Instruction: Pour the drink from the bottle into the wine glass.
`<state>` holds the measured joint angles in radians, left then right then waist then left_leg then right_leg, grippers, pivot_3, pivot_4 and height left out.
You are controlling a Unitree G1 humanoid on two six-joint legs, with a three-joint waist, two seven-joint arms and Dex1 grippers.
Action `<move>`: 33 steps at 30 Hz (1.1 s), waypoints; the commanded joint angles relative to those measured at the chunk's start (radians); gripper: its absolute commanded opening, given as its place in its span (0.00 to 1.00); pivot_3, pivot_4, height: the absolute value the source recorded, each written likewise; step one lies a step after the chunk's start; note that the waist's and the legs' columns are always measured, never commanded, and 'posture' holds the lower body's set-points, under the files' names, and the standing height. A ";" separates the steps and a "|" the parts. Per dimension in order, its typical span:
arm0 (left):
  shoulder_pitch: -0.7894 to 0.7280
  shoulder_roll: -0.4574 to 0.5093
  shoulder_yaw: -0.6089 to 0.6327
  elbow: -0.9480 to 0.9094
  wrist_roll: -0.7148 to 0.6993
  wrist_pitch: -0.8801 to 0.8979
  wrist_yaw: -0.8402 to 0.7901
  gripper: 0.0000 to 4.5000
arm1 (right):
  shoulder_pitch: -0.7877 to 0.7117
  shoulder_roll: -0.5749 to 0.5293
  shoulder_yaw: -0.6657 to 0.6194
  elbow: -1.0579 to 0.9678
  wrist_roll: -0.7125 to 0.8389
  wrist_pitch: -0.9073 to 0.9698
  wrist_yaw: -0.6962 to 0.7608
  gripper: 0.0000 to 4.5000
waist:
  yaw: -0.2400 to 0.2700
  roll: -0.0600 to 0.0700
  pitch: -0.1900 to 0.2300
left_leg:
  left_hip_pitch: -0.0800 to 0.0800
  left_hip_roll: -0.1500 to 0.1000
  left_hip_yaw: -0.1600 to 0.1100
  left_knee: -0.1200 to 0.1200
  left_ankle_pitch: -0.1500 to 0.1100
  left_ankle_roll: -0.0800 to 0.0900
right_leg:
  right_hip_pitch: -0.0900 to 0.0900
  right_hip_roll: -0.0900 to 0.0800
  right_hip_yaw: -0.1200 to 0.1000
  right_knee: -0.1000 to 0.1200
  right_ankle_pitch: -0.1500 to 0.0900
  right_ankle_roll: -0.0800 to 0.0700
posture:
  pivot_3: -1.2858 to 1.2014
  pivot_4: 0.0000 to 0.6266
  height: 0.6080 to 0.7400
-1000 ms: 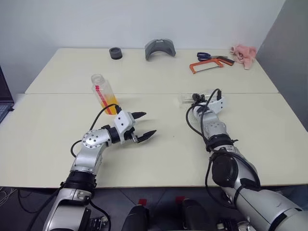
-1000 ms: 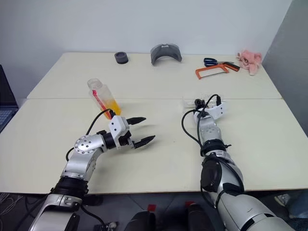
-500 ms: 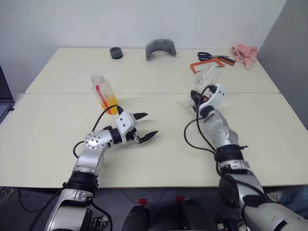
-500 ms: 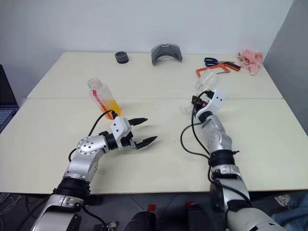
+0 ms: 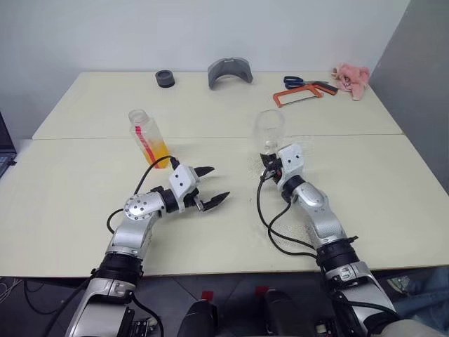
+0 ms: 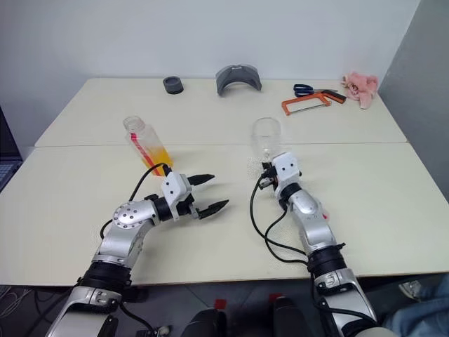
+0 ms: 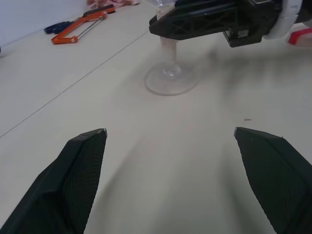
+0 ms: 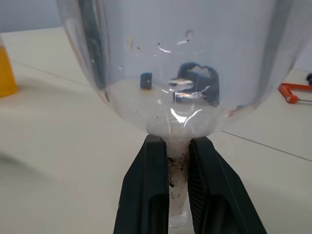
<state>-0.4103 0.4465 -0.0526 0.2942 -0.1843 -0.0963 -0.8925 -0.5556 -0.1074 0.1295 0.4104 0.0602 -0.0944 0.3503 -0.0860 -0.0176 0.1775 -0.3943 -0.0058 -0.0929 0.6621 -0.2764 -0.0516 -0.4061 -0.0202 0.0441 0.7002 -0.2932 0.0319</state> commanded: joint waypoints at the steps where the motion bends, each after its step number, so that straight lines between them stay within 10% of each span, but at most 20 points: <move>1: 0.019 0.019 0.055 -0.072 -0.036 0.032 0.033 1.00 | -0.049 0.029 -0.008 0.012 0.037 -0.044 0.061 0.05 | 0.000 0.000 0.000 | 0.000 0.000 0.000 0.000 0.000 0.000 | 0.000 0.000 0.000 0.000 0.000 0.000 | 0.52 0.24 1.00; 22: 0.107 0.085 0.153 -0.312 -0.121 0.207 0.079 1.00 | -0.187 0.091 0.010 0.278 0.002 -0.141 0.195 0.05 | 0.004 0.000 0.000 | 0.000 -0.001 -0.002 0.000 0.000 0.000 | 0.001 -0.001 -0.001 -0.001 0.000 0.000 | 0.52 0.24 1.00; 33: 0.071 0.069 0.154 -0.384 -0.153 0.263 0.113 1.00 | -0.174 0.089 0.000 0.239 0.017 -0.115 0.227 0.96 | 0.004 0.000 0.000 | 0.000 -0.001 -0.002 0.000 0.000 0.000 | 0.001 -0.001 -0.001 -0.001 0.000 0.000 | 0.52 0.24 1.00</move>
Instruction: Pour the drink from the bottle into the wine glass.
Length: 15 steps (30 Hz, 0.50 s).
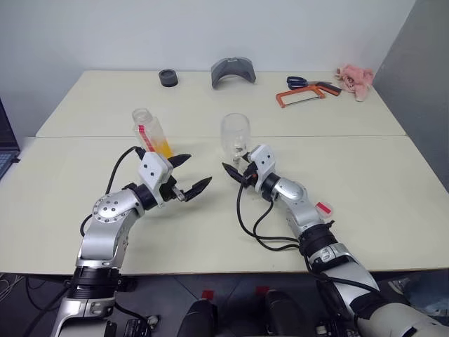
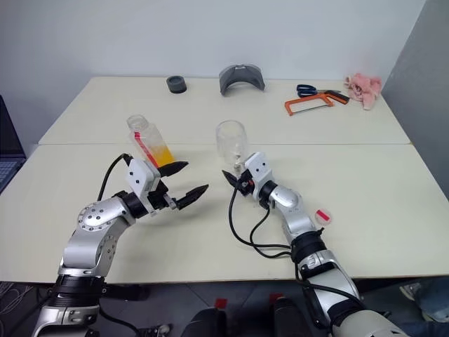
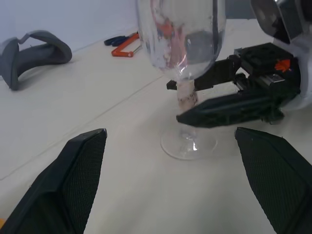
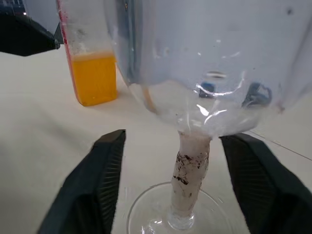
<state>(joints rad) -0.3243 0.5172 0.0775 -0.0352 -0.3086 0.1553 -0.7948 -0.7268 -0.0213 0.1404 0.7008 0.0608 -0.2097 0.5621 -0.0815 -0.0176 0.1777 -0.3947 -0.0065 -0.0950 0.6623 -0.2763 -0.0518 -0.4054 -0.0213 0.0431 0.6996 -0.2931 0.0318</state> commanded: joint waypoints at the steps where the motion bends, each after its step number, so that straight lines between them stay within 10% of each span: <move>1: -0.015 -0.004 0.029 -0.058 -0.037 0.018 0.018 1.00 | 0.002 0.001 -0.010 -0.060 0.018 0.006 0.020 0.98 | 0.000 0.000 0.000 | 0.000 0.000 0.000 0.000 0.000 0.000 | 0.000 0.000 0.000 0.000 0.000 0.000 | 0.52 0.24 1.00; 15: 0.030 -0.013 0.072 -0.091 -0.098 0.028 0.040 1.00 | 0.184 -0.122 -0.005 -0.380 0.067 0.202 0.124 0.98 | 0.004 0.000 0.000 | 0.000 0.000 0.000 0.000 0.000 0.000 | 0.000 0.000 0.000 0.000 0.000 0.000 | 0.52 0.24 1.00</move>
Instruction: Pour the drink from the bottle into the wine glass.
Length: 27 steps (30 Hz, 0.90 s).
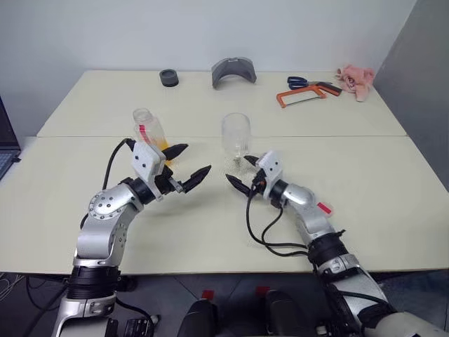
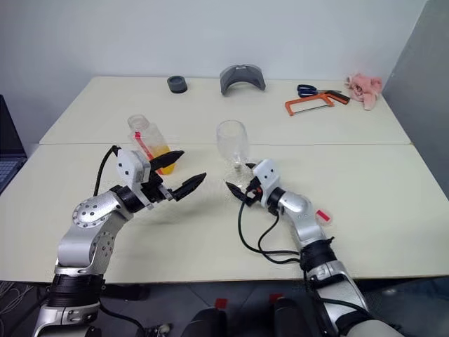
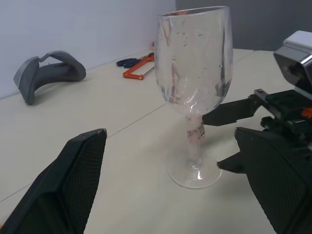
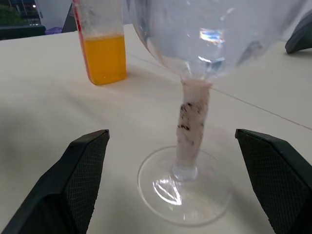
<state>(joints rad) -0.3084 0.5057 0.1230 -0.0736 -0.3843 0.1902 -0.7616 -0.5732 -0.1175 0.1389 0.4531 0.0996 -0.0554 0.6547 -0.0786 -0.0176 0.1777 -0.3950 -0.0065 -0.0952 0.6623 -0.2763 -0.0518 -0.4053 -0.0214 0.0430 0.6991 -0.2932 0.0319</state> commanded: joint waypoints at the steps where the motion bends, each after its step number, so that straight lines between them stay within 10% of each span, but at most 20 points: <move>1: 0.022 0.000 0.026 -0.062 -0.025 -0.004 0.010 1.00 | 0.050 -0.038 0.000 -0.171 0.033 0.070 0.038 0.98 | 0.003 0.000 0.000 | 0.000 0.000 0.000 0.000 0.000 0.000 | 0.000 0.000 0.000 0.000 0.000 0.000 | 0.52 0.24 1.00; 27: 0.147 -0.056 0.128 0.089 0.150 -0.100 0.350 1.00 | 0.345 -0.350 0.013 -1.005 0.242 0.501 0.149 0.98 | 0.038 -0.001 0.000 | 0.000 0.000 -0.001 0.001 0.000 0.000 | 0.002 0.000 -0.002 -0.002 0.000 0.000 | 0.52 0.24 1.00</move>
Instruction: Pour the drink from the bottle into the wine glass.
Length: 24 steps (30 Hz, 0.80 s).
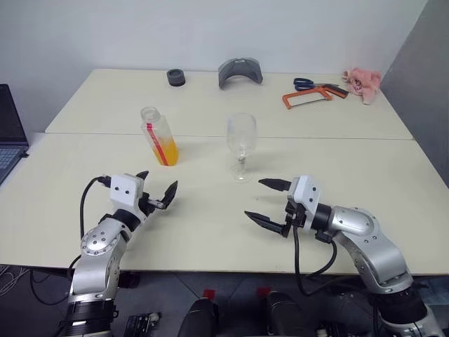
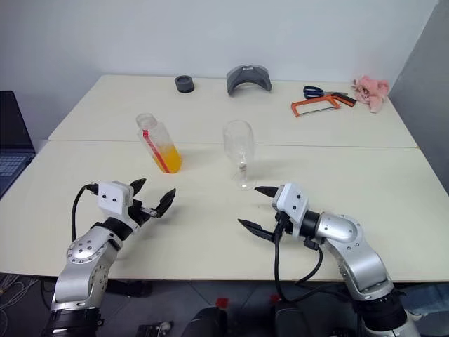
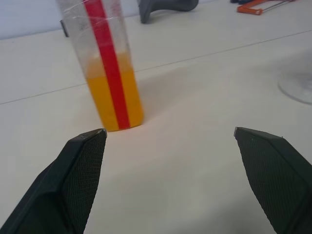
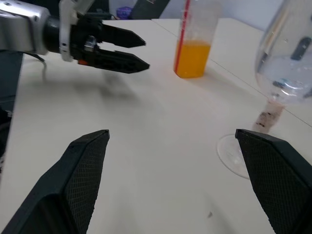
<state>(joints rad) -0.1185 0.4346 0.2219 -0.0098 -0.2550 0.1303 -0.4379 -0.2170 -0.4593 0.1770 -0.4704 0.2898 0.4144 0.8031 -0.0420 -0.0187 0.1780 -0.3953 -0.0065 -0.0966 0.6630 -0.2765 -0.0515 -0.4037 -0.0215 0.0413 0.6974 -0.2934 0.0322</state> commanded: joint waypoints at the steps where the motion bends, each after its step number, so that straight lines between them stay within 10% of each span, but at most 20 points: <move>1: -0.050 0.018 0.028 0.037 0.027 -0.047 0.029 1.00 | -0.013 -0.011 -0.025 -0.088 0.058 0.039 -0.003 0.98 | 0.002 0.000 0.000 | 0.000 0.000 0.000 0.000 0.000 0.000 | 0.000 0.000 0.000 0.000 0.000 0.000 | 0.52 0.24 1.00; 24: -0.394 0.032 -0.005 0.404 0.036 -0.125 -0.052 1.00 | -0.091 -0.006 -0.028 -0.138 0.158 0.116 -0.077 0.98 | 0.009 -0.001 0.000 | -0.001 -0.001 0.000 0.001 0.000 0.000 | 0.000 0.000 -0.001 0.000 0.000 0.000 | 0.52 0.24 1.00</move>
<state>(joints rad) -0.4916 0.4628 0.2203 0.3893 -0.2215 0.0299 -0.4843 -0.2930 -0.4627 0.1668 -0.5749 0.4337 0.5354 0.7331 -0.0329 -0.0193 0.1779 -0.3961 -0.0072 -0.0972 0.6636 -0.2764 -0.0517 -0.4040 -0.0213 0.0405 0.6974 -0.2933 0.0322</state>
